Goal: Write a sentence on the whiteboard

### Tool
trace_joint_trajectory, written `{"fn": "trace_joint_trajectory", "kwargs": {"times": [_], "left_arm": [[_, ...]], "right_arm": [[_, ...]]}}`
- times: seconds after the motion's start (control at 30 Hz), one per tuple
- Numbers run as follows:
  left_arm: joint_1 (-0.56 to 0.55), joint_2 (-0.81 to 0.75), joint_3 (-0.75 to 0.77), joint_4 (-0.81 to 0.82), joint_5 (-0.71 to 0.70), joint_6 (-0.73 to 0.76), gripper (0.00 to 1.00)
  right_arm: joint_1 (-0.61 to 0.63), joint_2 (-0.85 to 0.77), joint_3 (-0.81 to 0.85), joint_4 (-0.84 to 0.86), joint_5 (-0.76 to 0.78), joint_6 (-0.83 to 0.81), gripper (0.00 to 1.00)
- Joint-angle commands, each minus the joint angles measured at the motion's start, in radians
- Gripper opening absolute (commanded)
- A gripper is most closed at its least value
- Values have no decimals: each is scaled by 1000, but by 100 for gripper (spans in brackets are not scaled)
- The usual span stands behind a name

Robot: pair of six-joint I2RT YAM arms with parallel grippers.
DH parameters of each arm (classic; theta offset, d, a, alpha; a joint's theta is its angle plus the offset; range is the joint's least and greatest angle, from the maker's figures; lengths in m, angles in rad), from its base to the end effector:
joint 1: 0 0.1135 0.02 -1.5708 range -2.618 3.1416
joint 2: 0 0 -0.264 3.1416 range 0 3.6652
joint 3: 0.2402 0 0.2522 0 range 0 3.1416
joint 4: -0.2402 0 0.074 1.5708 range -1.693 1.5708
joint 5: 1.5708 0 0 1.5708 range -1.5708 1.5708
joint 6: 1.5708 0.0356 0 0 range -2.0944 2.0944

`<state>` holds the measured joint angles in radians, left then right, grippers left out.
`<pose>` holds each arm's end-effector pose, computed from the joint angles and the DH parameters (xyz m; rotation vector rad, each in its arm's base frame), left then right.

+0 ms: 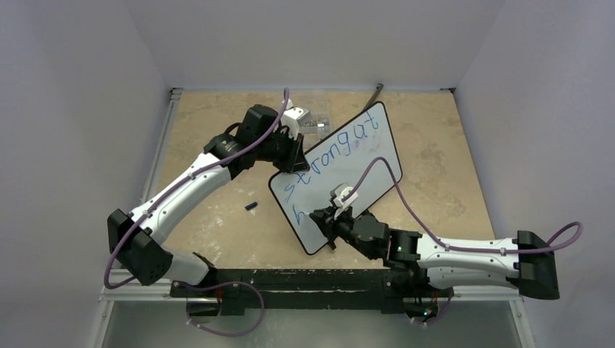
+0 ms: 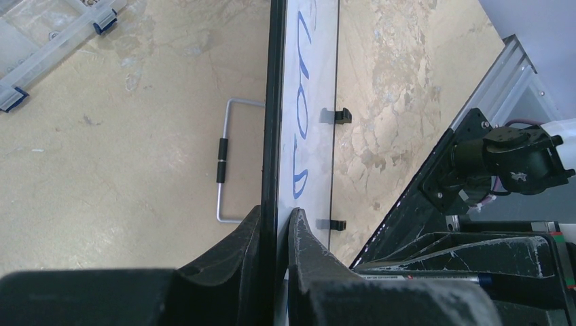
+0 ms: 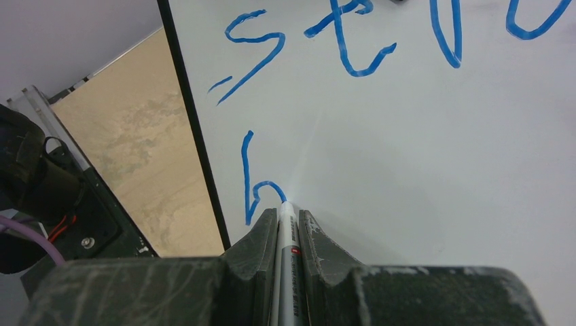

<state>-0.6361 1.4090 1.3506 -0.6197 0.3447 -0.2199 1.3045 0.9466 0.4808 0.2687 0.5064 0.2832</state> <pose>0.2416 -0.1934 0.3522 0.6721 2.2421 -0.8328 0.0731 0.2025 0.2507 -0.5338 1.7162 0.7091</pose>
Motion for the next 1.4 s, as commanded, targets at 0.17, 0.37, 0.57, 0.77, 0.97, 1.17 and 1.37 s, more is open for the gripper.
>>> {"fn": "trace_joint_trajectory", "kwargs": {"times": [0.17,0.37,0.57,0.77,0.97,1.17,1.37], "left_arm": [[15,31,-18,-121,-276,106,0],[14,28,-18,-121,-275,106,0],[15,24,-18,-120,-276,105,0],[15,20,-19,-119,-274,103,0],[14,17,-21,-117,-274,103,0],[14,16,-22,-118,-273,103,0],[14,17,-22,-118,-273,105,0]], "right_arm": [[-11,12,-12,-75,38,18,0],[-11,-63,5,-88,35,11,0],[-11,-98,10,-87,59,4,0],[-11,-111,11,-60,66,4,0],[-11,-75,25,-30,60,-6,0],[-11,-39,27,15,59,-8,0],[-11,-16,25,11,95,9,0]]}}
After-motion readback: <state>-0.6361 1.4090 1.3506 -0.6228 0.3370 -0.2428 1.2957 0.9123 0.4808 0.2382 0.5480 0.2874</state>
